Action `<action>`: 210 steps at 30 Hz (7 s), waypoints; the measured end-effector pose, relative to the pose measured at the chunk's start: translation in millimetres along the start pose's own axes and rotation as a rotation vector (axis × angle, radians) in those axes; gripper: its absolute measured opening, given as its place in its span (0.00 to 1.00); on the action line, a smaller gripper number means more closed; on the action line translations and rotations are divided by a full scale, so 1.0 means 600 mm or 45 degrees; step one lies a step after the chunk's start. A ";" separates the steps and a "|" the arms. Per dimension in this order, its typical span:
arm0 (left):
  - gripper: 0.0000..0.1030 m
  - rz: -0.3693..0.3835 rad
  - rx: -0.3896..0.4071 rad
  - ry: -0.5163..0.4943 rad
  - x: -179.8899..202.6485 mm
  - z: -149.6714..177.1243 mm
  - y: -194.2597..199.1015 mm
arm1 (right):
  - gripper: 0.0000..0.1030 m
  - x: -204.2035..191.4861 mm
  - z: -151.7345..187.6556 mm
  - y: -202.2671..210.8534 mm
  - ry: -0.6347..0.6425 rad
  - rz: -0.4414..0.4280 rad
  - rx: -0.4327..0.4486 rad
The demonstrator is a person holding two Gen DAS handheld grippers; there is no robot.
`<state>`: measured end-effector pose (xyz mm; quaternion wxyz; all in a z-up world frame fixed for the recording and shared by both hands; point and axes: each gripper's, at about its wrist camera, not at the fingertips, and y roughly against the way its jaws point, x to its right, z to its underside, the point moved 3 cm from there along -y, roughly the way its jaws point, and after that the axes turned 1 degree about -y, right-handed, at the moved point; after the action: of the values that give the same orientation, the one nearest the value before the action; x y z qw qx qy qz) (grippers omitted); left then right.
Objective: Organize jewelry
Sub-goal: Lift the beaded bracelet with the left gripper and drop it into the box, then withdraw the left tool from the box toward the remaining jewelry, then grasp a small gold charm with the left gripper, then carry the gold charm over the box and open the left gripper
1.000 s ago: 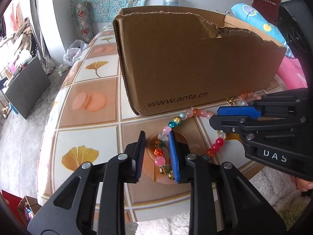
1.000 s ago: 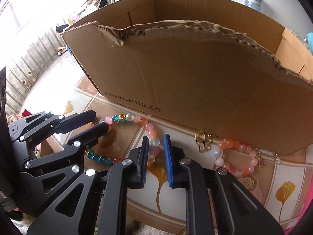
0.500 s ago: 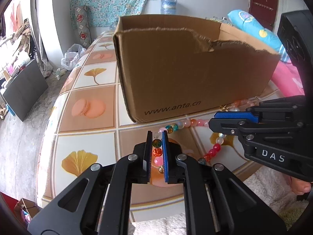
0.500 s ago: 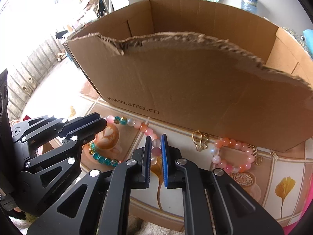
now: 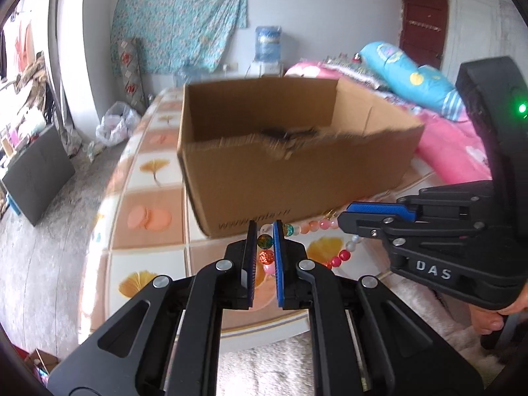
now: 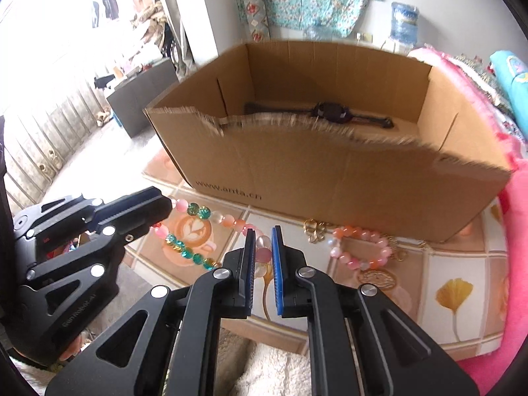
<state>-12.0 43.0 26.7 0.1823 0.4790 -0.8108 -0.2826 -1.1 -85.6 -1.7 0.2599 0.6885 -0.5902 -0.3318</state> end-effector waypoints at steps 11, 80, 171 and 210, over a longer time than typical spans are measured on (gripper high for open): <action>0.08 0.075 0.286 -0.140 0.003 -0.167 0.108 | 0.10 -0.003 -0.140 0.152 0.143 -0.061 0.287; 0.51 0.223 -0.026 -0.081 0.035 -0.040 -0.114 | 0.46 0.194 -0.012 -0.038 -0.417 -0.261 -0.102; 0.13 0.146 -0.148 -0.067 -0.007 0.019 -0.157 | 0.11 0.055 -0.002 -0.093 0.118 -0.049 -0.092; 0.19 0.449 -0.711 0.313 -0.038 -0.260 -0.412 | 0.11 0.230 -0.284 -0.198 0.086 -0.156 -0.449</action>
<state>253.9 -75.6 -9.7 0.4485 0.2936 -0.7445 -0.3980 216.4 -207.2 -1.4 0.3756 0.6776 -0.4709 -0.4220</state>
